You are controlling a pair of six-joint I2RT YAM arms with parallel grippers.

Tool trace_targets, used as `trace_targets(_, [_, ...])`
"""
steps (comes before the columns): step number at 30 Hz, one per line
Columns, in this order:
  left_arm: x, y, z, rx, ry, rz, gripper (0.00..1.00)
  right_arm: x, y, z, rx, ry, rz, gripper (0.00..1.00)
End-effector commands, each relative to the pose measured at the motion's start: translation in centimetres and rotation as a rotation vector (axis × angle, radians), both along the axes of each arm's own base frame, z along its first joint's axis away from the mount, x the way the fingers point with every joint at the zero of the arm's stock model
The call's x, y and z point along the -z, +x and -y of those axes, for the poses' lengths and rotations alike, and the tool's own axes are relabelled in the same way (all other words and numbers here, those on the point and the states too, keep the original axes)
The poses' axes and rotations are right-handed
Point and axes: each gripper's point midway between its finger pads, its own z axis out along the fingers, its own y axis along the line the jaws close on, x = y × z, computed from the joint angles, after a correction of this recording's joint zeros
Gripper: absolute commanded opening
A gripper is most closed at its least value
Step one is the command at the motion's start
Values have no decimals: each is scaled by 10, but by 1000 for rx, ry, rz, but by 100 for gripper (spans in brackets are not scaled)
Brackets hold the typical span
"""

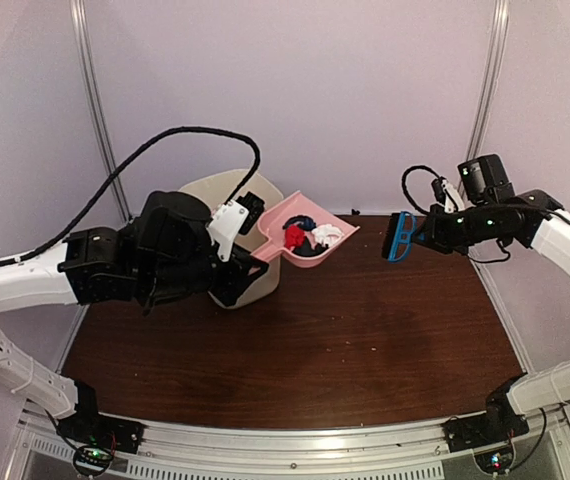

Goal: Sweep away the paper scraps from the table

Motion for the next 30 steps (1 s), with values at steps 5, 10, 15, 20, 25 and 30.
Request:
trace_targets(5, [-44, 18, -14, -58, -51, 7, 0, 8, 14, 11, 77, -3, 49, 0])
trace_targets(10, [-64, 31, -27, -87, -88, 1, 0, 15, 14, 13, 96, 6, 43, 0])
trace_targets(15, [-81, 43, -35, -121, -97, 22, 0, 23, 11, 15, 111, 20, 39, 0])
trace_targets(20, [-103, 61, -46, -176, -145, 6, 0, 30, 8, 18, 128, 18, 28, 0])
trace_targets(25, [-109, 77, -54, -213, -199, -42, 0, 38, 3, 18, 126, 38, 17, 0])
trace_targets(30, [-102, 90, -59, -249, -265, -130, 0, 45, 3, 16, 116, 31, 6, 0])
